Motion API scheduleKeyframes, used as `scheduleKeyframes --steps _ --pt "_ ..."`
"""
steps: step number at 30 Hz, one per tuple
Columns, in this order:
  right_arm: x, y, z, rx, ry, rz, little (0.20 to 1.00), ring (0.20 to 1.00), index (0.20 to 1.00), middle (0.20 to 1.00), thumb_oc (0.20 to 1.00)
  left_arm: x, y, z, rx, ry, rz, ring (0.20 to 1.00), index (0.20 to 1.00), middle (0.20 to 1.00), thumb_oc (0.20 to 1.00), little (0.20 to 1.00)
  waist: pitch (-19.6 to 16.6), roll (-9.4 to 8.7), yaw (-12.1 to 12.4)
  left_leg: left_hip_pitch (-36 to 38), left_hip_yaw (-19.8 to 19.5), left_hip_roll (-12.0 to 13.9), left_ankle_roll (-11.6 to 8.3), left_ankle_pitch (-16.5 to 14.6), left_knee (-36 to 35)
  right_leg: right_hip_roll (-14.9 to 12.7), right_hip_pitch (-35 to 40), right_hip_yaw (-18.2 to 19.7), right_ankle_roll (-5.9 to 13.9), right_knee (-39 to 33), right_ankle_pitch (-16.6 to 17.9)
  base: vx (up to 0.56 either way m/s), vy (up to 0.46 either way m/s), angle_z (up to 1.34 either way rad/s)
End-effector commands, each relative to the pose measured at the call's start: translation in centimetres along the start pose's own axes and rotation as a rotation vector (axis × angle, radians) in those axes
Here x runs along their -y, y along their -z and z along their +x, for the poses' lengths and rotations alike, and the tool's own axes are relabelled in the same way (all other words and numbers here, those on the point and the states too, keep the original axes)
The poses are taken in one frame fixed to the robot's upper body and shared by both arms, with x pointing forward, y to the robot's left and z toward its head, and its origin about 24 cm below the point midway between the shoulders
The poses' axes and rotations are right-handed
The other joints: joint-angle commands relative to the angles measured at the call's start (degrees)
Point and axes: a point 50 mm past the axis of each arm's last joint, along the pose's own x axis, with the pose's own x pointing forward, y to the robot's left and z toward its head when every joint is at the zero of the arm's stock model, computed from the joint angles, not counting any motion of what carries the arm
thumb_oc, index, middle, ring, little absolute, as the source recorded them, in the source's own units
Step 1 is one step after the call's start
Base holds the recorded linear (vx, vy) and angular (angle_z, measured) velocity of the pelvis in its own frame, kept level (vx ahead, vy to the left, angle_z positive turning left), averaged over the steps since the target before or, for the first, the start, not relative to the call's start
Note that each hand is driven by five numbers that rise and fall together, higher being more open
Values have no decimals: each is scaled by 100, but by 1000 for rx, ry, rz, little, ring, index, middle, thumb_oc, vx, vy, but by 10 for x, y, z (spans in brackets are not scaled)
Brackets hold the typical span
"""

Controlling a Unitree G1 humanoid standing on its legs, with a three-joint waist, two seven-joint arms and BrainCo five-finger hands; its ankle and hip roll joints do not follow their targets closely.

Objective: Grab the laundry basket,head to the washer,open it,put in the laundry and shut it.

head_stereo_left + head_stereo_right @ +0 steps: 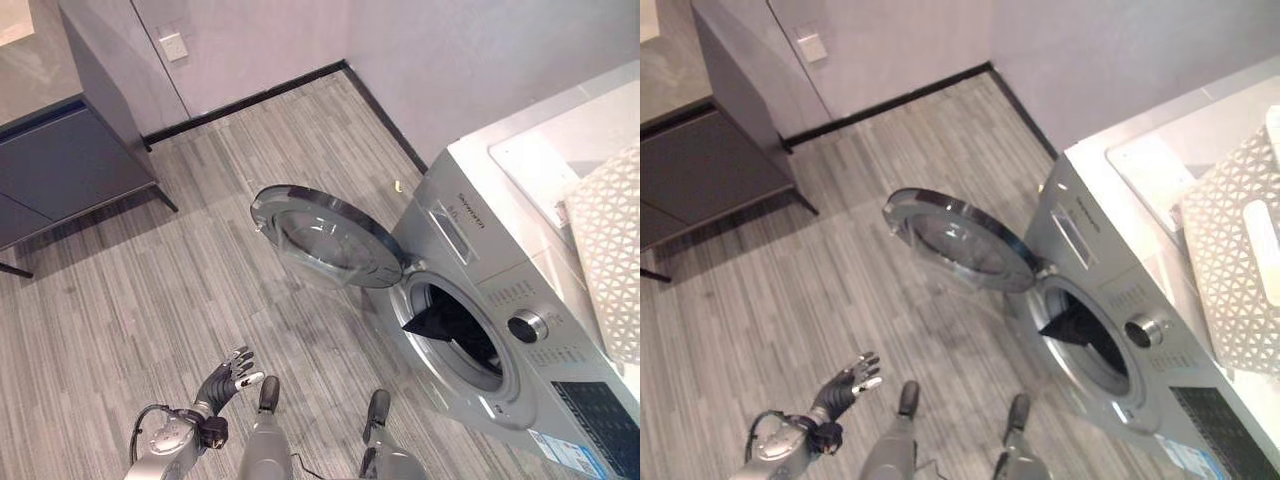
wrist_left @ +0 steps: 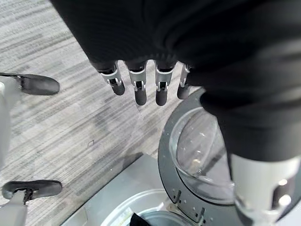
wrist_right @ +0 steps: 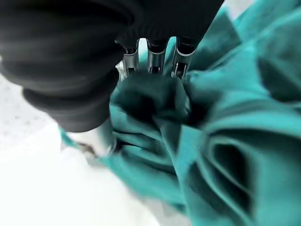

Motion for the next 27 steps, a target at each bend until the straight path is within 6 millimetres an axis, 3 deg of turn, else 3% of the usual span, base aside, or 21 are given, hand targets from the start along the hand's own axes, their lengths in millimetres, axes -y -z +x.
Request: scheduleKeyframes --steps 1,5,9,12,16,19,23,27 --pt "-68 -19 16 64 -232 4 200 200 200 200 200 17 -17 -2 113 97 -2 1000 1000 1000 1000 1000 513 263 -72 -205 -107 63 -70 467 -179 -163 270 51 243 450 -1011 -31 13 -17" --pt "-87 -38 18 157 -271 79 200 200 200 200 200 14 -16 -2 108 96 7 1000 1000 1000 1000 1000 558 214 -101 -123 -35 120 -53 423 -170 -169 275 77 285 477 -987 -45 4 -4" --pt "-84 -54 17 217 -236 135 200 200 200 200 200 13 -17 -1 111 96 12 1000 1000 1000 1000 1000 556 148 -116 -43 18 155 -34 385 -150 -175 317 97 287 524 -995 -13 5 -7" --pt "-70 -62 15 242 -164 208 200 200 200 200 200 12 -18 0 108 93 21 1000 1000 1000 1000 1000 485 70 -153 53 33 178 -23 333 -141 -182 422 84 288 521 -1009 12 -2 -6" --pt "-29 -74 8 281 16 380 200 200 200 200 200 8 -20 3 98 76 50 1000 1000 1000 1000 1000 269 -97 -177 313 51 212 -16 194 -115 -173 748 32 294 464 -1045 45 -8 -3" --pt "-14 -81 4 315 80 442 200 200 200 200 200 7 -22 6 100 64 62 1000 1000 1000 1000 1000 154 -164 -187 390 35 218 -13 173 -121 -172 865 5 297 403 -1033 49 -4 3" --pt "22 -104 -13 448 212 582 200 200 200 200 200 5 -24 7 114 42 63 1000 1000 1000 1000 1000 -132 -348 -230 627 41 253 -14 62 -118 -142 1156 -51 304 337 -1055 66 -3 5" --pt "41 -119 -26 539 287 654 200 200 200 200 200 4 -22 7 108 25 65 1000 1000 1000 1000 1000 -299 -436 -269 778 62 268 -16 2 -132 -138 1318 -78 315 304 -1042 58 5 7"
